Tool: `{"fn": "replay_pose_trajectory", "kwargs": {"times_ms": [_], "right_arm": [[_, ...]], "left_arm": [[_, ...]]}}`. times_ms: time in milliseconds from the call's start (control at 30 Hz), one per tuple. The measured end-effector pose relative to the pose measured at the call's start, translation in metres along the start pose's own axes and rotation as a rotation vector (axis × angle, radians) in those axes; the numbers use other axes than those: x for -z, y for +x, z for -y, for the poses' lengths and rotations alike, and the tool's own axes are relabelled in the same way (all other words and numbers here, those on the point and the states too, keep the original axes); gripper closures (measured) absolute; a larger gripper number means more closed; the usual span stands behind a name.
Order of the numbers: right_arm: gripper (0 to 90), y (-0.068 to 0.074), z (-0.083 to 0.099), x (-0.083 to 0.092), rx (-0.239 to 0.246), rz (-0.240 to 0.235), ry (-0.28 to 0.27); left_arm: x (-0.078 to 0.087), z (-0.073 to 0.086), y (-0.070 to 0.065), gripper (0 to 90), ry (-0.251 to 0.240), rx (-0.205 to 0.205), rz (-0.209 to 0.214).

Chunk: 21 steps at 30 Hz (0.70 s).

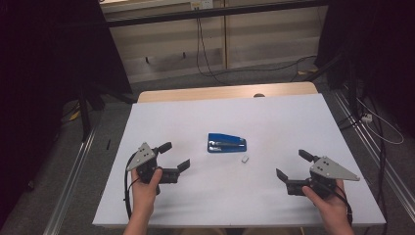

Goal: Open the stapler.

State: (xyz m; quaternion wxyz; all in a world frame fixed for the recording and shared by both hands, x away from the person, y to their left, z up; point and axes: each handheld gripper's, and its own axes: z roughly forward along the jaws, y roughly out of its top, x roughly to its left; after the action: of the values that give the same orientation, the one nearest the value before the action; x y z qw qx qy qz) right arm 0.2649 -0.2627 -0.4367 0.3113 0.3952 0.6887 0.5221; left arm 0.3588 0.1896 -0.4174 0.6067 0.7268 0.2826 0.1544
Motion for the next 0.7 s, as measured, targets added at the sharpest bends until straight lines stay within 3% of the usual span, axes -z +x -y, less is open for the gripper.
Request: {"fn": "replay_pose_trajectory", "kwargs": {"times_ms": [467,700], "right_arm": [[2.9,-0.006,-0.006,-0.017,-0.01,0.014,-0.008],[3.0,-0.006,-0.01,-0.025,-0.013,0.01,-0.009]], "left_arm": [[-0.037,-0.007,0.001,2.7,0.035,-0.012,0.042],[-0.048,-0.011,0.002,2.7,0.04,-0.027,0.055]]}}
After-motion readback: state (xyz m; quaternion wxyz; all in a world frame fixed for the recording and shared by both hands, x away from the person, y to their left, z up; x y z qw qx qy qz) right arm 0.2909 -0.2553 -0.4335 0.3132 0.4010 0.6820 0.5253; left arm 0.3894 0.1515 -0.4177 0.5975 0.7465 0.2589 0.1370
